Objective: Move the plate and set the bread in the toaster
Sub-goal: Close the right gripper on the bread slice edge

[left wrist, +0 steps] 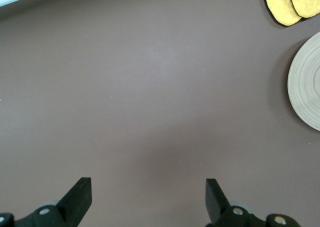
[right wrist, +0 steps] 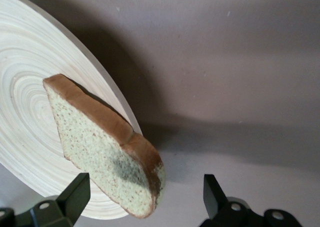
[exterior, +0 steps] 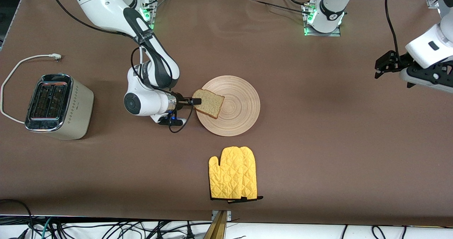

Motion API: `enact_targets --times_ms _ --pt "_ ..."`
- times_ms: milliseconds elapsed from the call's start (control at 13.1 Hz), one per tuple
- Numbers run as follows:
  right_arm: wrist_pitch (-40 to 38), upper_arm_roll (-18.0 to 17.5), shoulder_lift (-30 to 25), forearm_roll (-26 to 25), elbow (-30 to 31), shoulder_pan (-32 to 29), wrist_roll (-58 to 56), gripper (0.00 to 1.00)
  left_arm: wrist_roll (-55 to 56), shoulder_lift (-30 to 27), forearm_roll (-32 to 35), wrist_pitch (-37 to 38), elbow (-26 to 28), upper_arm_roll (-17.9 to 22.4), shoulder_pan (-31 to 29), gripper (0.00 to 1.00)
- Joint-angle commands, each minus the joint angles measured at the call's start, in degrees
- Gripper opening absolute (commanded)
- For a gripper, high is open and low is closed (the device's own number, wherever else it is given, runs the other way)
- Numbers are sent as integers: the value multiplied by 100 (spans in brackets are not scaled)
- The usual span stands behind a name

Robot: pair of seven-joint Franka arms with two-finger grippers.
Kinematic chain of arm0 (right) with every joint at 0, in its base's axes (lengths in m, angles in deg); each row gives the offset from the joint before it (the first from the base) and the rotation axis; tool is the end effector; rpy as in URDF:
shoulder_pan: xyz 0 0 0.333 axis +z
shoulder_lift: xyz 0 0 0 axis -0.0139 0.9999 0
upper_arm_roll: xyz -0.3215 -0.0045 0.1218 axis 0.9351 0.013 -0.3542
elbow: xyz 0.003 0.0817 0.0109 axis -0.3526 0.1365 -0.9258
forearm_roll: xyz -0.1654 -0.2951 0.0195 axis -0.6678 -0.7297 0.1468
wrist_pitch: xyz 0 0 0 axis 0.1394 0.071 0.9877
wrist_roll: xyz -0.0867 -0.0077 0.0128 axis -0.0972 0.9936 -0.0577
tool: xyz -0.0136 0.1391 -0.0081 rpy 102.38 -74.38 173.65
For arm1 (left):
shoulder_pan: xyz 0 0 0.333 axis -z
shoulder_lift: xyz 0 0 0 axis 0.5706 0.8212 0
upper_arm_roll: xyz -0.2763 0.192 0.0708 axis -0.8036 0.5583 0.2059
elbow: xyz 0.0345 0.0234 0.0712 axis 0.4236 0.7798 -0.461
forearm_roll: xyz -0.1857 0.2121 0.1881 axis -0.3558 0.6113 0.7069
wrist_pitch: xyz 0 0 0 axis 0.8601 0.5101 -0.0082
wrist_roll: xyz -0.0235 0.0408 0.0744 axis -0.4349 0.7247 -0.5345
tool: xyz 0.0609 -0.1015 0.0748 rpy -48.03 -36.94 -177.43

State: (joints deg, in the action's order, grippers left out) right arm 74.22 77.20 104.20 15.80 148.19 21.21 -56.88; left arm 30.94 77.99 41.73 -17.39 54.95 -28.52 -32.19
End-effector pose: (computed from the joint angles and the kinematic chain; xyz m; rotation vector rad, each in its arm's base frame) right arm 0.5304 0.3053 0.2399 -2.6938 0.1182 0.5322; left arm 0.5043 -0.0226 0.5959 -3.0751 0.4715 -0.0082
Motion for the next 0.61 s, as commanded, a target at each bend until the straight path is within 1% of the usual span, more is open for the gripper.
enact_targets --times_ms 0,153,230,306,383,536 --pt "87 10 -136 259 291 5 -32 100 75 3 -22 -138 24 -64 38 100" --pt "87 10 -154 381 397 6 -50 100 75 73 -101 -138 6 -38 13 100" --pt "87 10 -137 382 406 5 -50 91 92 56 -110 -120 6 5 -66 100" --pt "79 10 -119 408 406 14 -50 73 66 47 -206 -103 -12 6 -319 100" --pt "70 2 -119 495 397 14 -50 54 23 39 -241 -85 -64 6 -374 100" --pt "26 2 -119 540 353 23 2 24 -415 47 -233 -50 -205 -29 -366 100"
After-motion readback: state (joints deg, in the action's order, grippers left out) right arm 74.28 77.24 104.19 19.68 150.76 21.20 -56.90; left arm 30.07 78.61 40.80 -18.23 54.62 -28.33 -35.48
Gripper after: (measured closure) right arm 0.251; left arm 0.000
